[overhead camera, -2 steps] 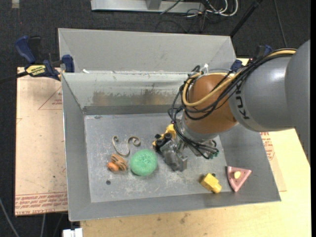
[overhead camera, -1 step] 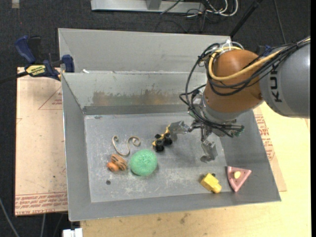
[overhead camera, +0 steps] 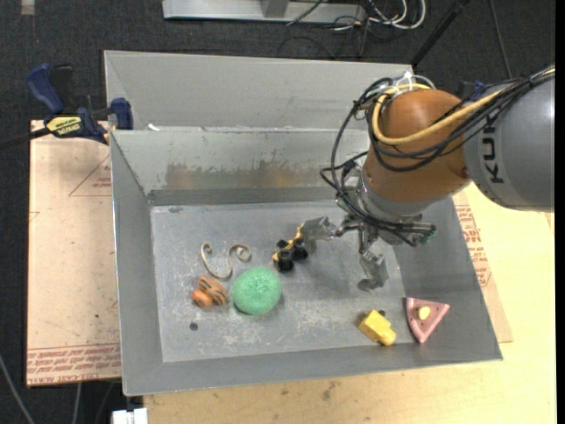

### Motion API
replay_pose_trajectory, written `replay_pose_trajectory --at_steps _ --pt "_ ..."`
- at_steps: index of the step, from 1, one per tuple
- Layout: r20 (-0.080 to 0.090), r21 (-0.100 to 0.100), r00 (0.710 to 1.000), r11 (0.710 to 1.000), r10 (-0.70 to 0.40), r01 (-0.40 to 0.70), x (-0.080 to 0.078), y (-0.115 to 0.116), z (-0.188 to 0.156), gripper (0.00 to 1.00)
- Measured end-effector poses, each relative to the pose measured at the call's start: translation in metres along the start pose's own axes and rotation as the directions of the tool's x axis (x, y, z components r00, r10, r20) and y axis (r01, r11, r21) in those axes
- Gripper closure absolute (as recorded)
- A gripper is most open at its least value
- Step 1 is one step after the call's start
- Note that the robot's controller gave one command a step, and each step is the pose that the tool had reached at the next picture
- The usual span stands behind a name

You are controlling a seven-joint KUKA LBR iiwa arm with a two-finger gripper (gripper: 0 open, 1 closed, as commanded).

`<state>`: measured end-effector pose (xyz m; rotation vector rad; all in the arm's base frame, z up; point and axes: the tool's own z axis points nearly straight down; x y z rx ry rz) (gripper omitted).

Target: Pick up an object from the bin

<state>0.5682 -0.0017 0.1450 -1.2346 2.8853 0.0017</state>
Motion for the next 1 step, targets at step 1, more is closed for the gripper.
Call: replay_pose_trajectory --at_steps 1 --pt "-0.001 0.000 0.988 0.988 -0.155 0.155 -0.0156 -0.0121 0.0039 0.00"
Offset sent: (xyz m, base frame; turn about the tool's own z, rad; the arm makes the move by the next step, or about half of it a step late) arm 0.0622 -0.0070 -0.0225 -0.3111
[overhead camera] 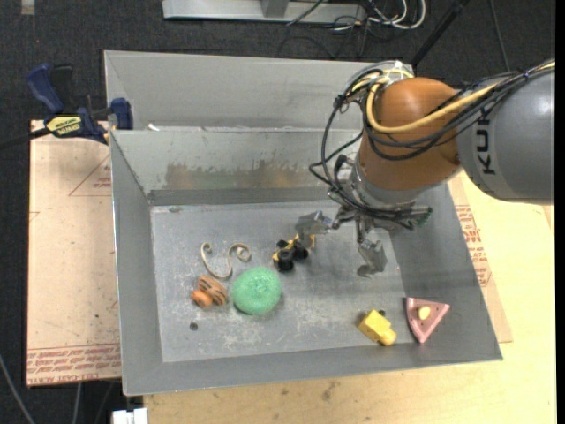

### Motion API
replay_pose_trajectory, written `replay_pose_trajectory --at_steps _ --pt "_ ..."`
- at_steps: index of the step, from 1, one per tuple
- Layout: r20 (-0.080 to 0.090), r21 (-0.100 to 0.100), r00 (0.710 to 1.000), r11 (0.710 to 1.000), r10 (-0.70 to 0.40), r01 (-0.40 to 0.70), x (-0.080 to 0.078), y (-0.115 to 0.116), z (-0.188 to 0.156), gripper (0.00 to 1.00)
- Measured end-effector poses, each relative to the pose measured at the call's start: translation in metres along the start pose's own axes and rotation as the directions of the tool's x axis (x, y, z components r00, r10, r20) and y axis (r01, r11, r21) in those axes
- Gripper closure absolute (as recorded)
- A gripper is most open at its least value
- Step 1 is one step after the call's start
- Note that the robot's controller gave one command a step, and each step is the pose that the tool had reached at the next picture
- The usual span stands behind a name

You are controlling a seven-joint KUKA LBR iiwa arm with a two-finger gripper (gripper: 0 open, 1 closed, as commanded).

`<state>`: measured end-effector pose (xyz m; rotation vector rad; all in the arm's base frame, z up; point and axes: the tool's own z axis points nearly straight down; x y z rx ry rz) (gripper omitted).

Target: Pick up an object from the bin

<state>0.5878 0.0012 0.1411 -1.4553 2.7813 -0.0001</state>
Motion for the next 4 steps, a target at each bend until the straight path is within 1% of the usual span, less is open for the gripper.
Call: replay_pose_trajectory --at_steps 1,2,3,4 --pt "0.002 0.001 0.985 0.985 -0.172 0.172 -0.013 -0.029 0.013 0.00" --pt "0.001 0.001 0.986 0.986 -0.165 0.165 -0.055 -0.013 0.020 0.00" --pt "0.005 -0.002 0.976 0.976 -0.220 0.220 -0.064 -0.008 0.029 0.00" --pt "0.000 0.004 0.748 0.748 -0.664 0.664 -0.116 0.018 0.053 1.00"
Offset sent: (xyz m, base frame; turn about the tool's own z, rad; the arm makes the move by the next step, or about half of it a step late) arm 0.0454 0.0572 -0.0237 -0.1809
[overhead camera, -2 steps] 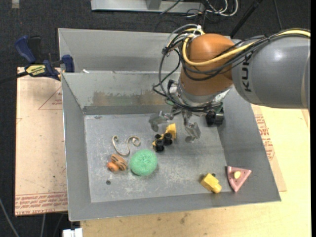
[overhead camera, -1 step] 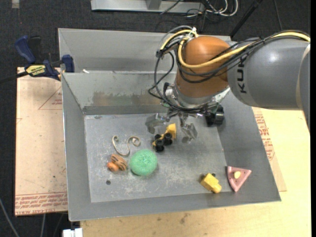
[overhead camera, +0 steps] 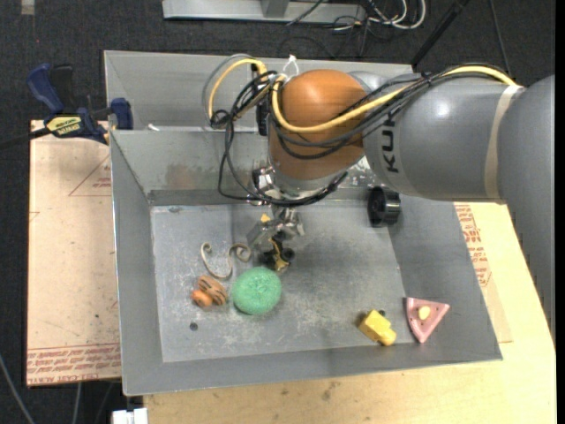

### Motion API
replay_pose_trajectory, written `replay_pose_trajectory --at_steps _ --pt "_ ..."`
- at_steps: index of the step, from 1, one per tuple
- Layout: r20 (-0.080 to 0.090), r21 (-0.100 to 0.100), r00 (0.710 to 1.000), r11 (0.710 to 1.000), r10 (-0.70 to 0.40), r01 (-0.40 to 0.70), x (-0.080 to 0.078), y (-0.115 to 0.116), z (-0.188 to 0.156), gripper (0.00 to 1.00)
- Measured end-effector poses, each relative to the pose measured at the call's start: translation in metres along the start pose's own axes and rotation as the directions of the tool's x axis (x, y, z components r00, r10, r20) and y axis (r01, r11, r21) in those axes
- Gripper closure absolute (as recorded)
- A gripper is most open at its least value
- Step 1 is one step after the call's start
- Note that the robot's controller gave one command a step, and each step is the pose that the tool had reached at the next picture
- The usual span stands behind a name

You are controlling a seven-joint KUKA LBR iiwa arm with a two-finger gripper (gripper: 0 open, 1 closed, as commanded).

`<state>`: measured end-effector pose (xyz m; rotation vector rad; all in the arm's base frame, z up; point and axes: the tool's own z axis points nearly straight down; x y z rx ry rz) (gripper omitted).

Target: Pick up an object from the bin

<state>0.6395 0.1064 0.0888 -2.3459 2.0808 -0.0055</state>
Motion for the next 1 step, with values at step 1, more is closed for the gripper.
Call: replay_pose_trajectory --at_steps 1 --pt "0.002 0.001 1.000 1.000 0.003 -0.003 0.0011 0.0001 0.0001 1.00"
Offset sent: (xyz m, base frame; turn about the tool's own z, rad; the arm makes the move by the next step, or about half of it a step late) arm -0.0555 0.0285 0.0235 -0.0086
